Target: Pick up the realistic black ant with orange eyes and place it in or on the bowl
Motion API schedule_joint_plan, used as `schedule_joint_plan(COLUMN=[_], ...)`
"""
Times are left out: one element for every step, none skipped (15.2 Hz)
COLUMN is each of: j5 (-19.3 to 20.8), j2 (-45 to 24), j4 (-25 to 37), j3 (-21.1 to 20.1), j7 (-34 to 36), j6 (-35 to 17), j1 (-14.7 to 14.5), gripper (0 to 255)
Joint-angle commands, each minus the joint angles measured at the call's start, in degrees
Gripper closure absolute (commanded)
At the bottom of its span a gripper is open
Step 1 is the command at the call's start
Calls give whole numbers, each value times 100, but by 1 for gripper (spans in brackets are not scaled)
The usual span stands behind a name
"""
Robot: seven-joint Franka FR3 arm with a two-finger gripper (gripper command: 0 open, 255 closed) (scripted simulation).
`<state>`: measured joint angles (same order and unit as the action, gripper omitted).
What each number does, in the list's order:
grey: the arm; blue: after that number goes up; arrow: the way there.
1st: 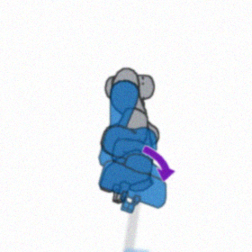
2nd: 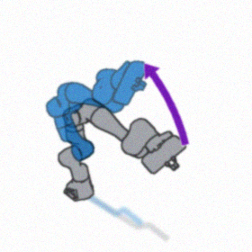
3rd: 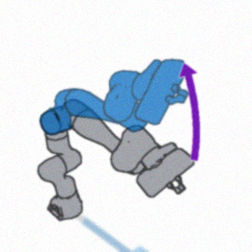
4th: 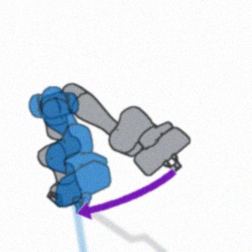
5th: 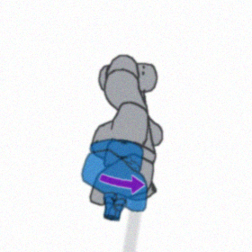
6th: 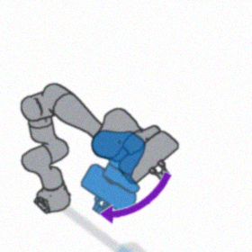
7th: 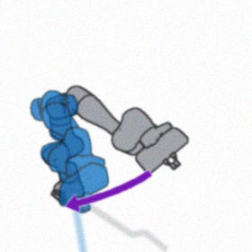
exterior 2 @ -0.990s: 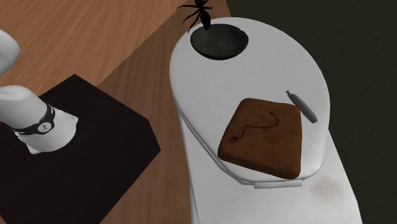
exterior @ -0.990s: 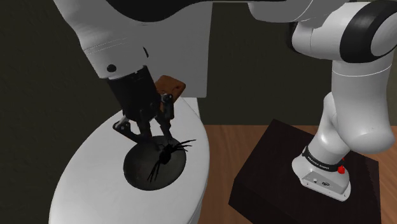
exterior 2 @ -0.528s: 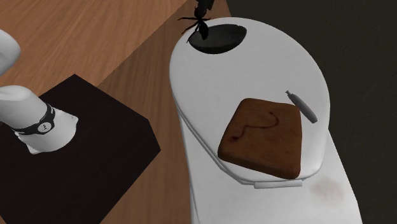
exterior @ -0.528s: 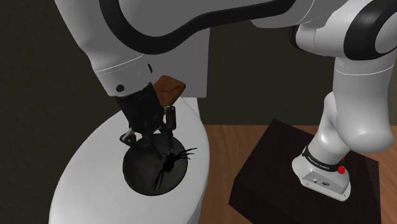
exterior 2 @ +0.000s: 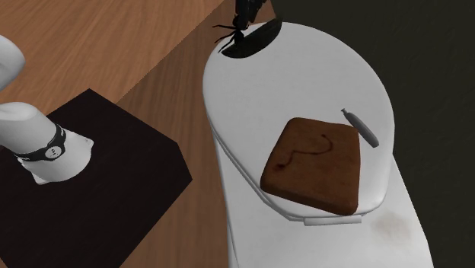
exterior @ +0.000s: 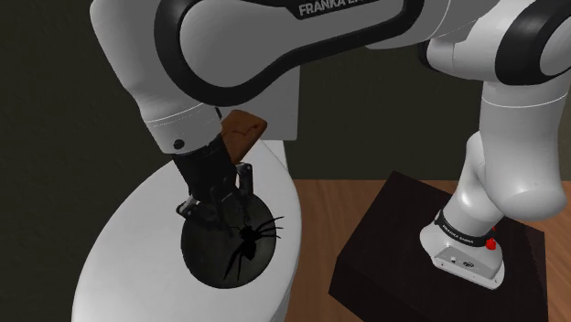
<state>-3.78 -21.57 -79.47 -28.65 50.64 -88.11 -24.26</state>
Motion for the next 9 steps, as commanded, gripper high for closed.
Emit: schedule_joint_plan(j5=[-9, -9, -9, -9, -9, 5, -15, -13, -10], j2=[-10, -10, -10, -10, -10, -46, 5, 0, -8], j4=[-108, -108, -107, -107, -107, -63, -142, -145, -131], j3=[-3, -2, -2, -2, -2, -3, -2, -2, -3], j7=[-11, -11, -11, -11, -11, 7, -18, -16, -10], j6=[-38, -38, -38, -38, -38, -29, -57, -65, -60], j1=[0, 0, 0, -1, -1, -20, 6, 4, -2], gripper=[255, 255, 255, 255, 255, 0, 0, 0, 0])
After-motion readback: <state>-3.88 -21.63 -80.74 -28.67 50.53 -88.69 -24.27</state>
